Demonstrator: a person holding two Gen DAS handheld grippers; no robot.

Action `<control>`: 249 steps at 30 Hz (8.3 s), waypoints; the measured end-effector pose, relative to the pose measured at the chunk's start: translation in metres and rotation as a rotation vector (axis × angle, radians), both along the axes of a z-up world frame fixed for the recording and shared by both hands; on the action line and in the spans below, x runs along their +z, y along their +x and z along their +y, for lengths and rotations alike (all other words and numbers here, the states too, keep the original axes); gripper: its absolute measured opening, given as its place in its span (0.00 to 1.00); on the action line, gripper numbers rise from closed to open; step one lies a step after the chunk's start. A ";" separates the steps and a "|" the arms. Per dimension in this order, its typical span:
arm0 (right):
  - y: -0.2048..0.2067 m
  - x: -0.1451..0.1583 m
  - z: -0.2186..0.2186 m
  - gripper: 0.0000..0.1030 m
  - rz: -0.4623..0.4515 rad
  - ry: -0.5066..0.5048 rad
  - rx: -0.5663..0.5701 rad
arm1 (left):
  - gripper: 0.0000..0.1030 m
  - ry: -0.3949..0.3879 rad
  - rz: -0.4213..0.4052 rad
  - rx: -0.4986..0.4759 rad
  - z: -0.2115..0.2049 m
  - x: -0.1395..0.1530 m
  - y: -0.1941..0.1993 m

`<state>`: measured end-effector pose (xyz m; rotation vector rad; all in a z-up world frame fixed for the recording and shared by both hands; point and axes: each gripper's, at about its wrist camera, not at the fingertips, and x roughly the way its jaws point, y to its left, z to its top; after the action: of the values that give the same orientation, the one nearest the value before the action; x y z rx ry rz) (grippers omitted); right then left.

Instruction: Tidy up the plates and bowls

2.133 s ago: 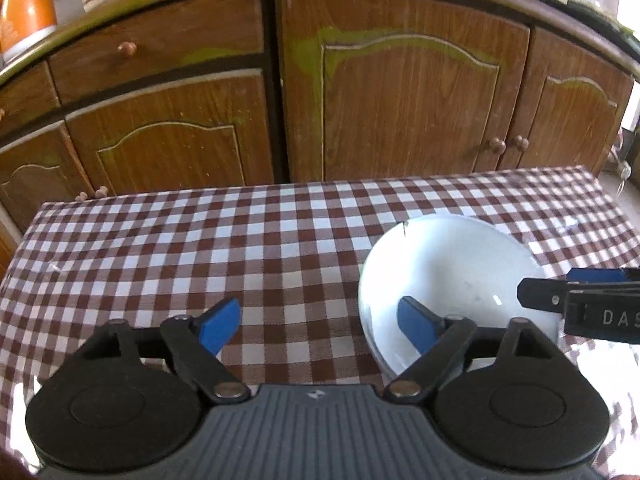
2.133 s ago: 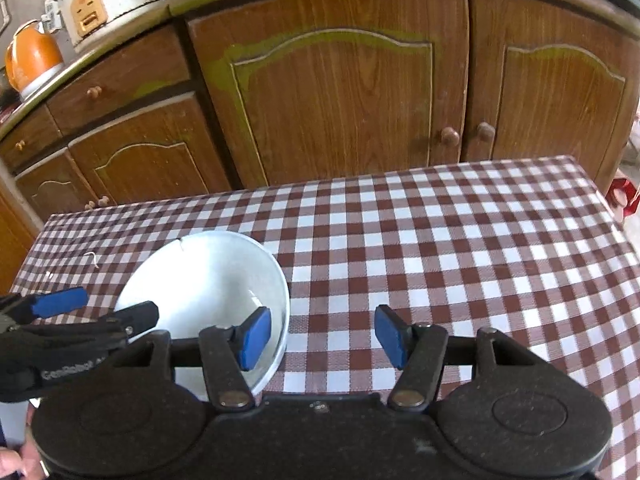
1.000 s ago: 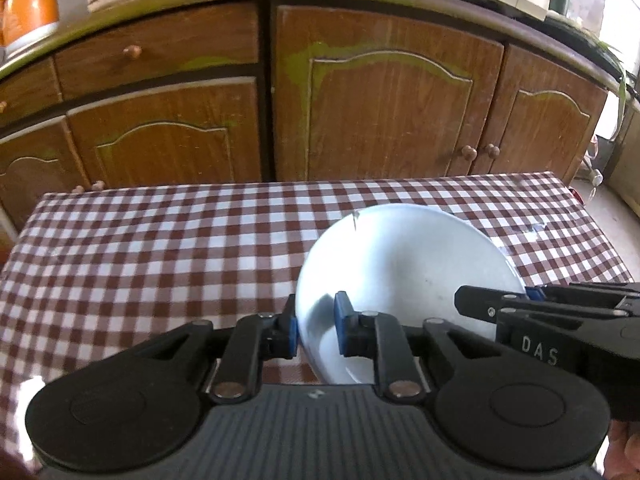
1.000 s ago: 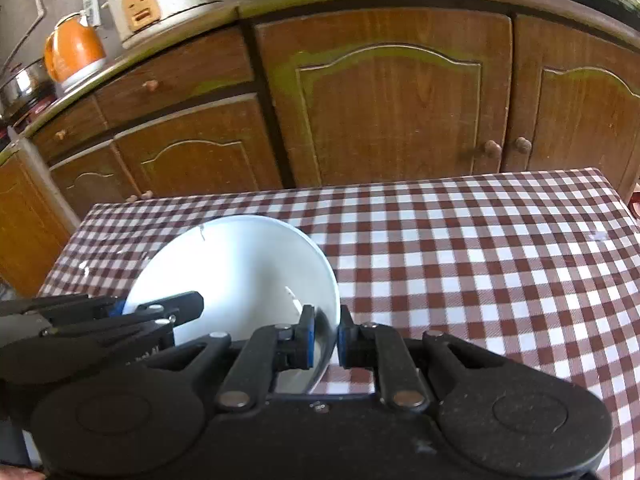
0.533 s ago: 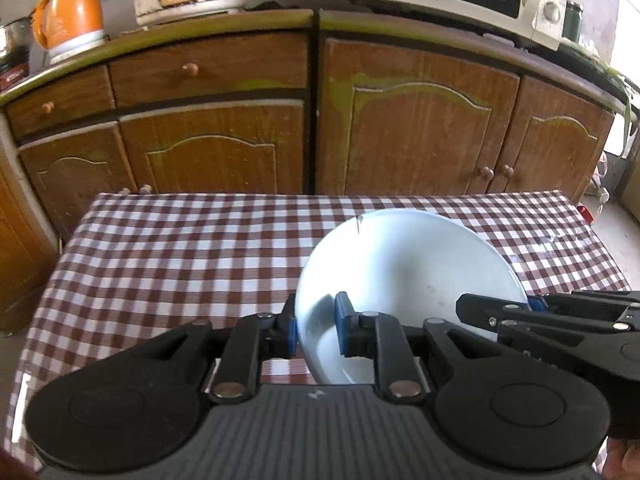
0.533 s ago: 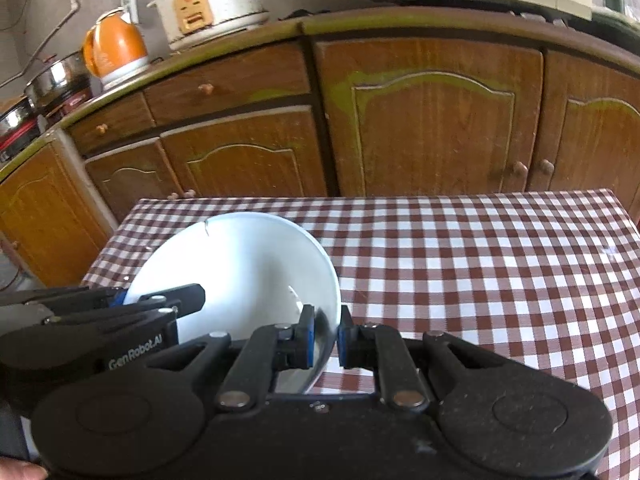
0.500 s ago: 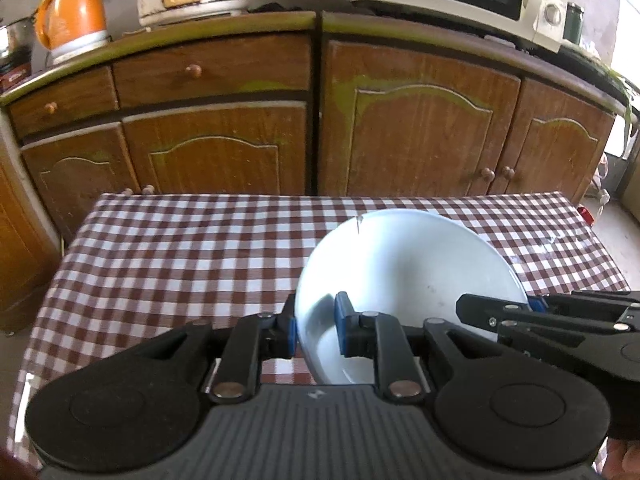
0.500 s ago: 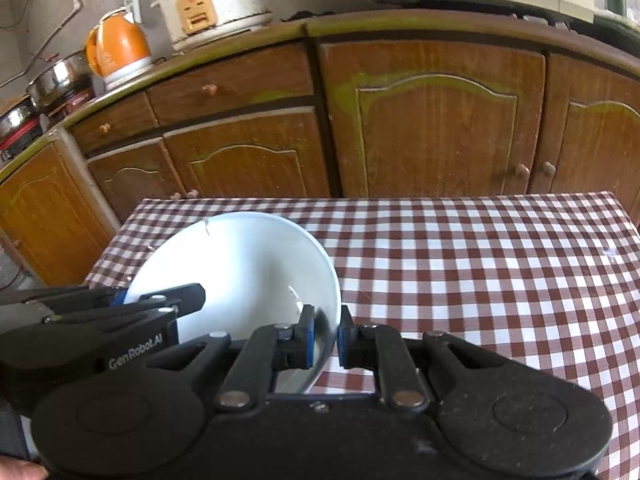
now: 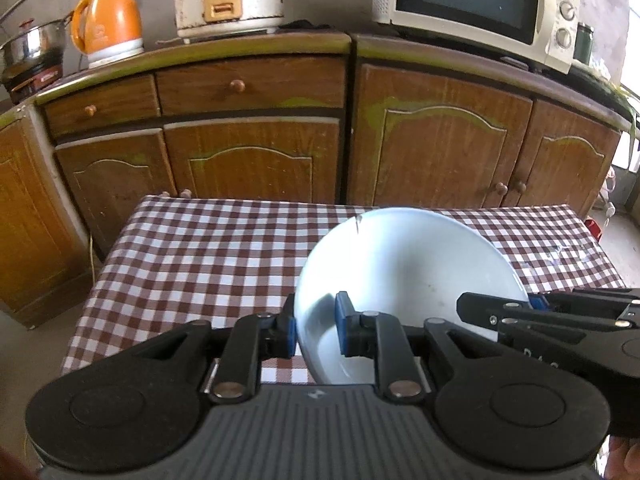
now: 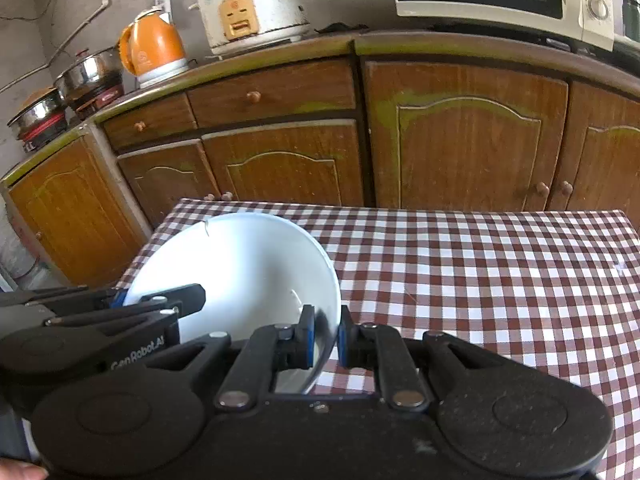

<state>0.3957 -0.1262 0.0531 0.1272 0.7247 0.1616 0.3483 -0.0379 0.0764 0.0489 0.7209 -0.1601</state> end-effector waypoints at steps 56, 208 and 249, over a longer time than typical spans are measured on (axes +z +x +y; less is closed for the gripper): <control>-0.096 0.046 0.089 0.15 -0.055 -0.019 0.105 | 0.20 -0.022 -0.045 0.100 0.090 0.042 -0.091; -0.243 -0.075 0.151 0.16 0.133 -0.075 0.233 | 0.22 -0.029 0.082 0.163 0.161 -0.060 -0.223; -0.278 -0.051 0.106 0.70 0.076 0.019 0.204 | 0.80 -0.056 0.023 0.210 0.176 -0.040 -0.254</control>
<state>0.1177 -0.0206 0.0024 0.0772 0.8118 0.3603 0.0942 0.1383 0.0363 -0.0818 0.7394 0.0207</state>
